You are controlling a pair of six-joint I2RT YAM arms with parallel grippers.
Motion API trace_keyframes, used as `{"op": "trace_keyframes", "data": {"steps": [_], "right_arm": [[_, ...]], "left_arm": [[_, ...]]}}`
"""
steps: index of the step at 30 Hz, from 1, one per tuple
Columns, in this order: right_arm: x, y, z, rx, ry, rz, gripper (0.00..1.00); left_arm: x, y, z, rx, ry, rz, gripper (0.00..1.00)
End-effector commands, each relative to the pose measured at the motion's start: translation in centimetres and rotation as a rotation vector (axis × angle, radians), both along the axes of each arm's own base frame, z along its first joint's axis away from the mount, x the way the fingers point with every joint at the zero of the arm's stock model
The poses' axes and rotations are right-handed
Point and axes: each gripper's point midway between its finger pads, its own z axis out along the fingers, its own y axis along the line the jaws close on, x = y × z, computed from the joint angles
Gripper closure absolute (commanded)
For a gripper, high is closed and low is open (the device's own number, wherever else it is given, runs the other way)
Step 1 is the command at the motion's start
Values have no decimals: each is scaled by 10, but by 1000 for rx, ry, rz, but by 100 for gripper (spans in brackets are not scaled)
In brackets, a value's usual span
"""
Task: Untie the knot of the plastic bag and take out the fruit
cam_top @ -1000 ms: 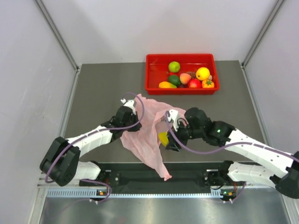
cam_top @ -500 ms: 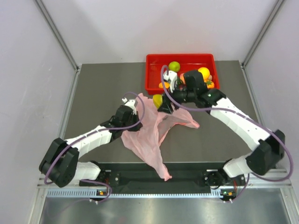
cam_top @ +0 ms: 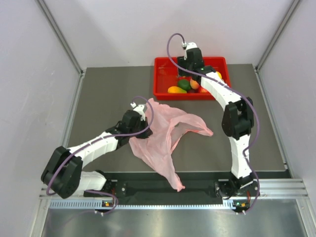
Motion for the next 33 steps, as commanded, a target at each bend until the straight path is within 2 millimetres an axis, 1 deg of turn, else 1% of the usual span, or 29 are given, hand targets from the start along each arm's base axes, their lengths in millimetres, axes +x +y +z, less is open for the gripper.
{"op": "trace_keyframes", "data": {"steps": [1,2,3,5,6,8,9,11,12,13,14,15,16,17,19,20,21,22,23,24,25,26,27,28,29,30,31,32,33], "right_arm": [[35,-30,13,6,-29,-133,94],[42,-37,-5,-1,0,-143,92],[45,-38,-7,2,5,-141,89],[50,-42,-21,15,29,-138,82],[51,-42,-23,24,35,-131,67],[51,-43,-31,23,52,-125,57],[50,-43,-35,20,61,-118,37],[48,-42,-35,11,67,-100,15],[47,-42,-34,10,67,-93,1],[45,-39,-32,9,70,-74,0],[44,-39,-20,17,51,-64,0],[41,-38,-17,17,49,-52,0],[38,-38,4,27,15,-43,0],[35,-39,15,31,-2,-40,0],[25,-41,29,34,-23,-35,0],[16,-44,70,61,-100,-32,0],[4,-46,65,59,-85,-29,0],[-6,-47,75,74,-99,-18,0],[-26,-51,117,104,-174,-6,0],[-39,-53,106,104,-154,6,0],[-53,-52,114,122,-166,28,0],[-77,-57,147,147,-228,40,0],[-93,-55,129,147,-182,73,0],[-109,-53,133,170,-179,103,0],[-133,-57,158,192,-225,123,0],[-148,-58,140,191,-187,140,0],[-163,-56,141,211,-183,172,0],[-188,-60,163,238,-236,193,0],[-204,-58,147,247,-204,230,0]], "left_arm": [[8,-9,31,-60,-66,-18,100],[9,-9,33,-62,-73,-16,100],[9,-9,34,-64,-76,-14,100],[9,-8,36,-64,-81,-12,100],[9,-7,36,-61,-80,-10,100],[10,-7,37,-62,-83,-8,100],[9,-7,36,-57,-79,-8,100],[9,-7,37,-59,-77,-4,100],[10,-7,38,-59,-79,-3,100],[10,-6,40,-60,-83,0,100],[10,-6,40,-61,-83,1,100],[10,-6,42,-60,-87,2,100],[10,-5,44,-62,-91,4,98],[10,-5,46,-64,-93,4,95],[9,-5,50,-65,-95,4,79],[11,-5,55,-68,-103,7,73],[11,-5,56,-68,-107,7,66],[11,-4,61,-74,-118,8,58],[11,-4,63,-73,-124,11,53],[11,-3,65,-73,-128,15,49],[12,-3,72,-81,-141,17,46],[11,-2,72,-77,-138,20,39],[11,-2,76,-79,-144,20,37],[11,-1,82,-84,-154,21,36],[11,0,84,-84,-155,25,32],[10,2,87,-79,-157,30,30],[10,2,94,-88,-173,32,29],[10,3,98,-91,-180,36,26],[8,5,101,-91,-182,39,20]]}}
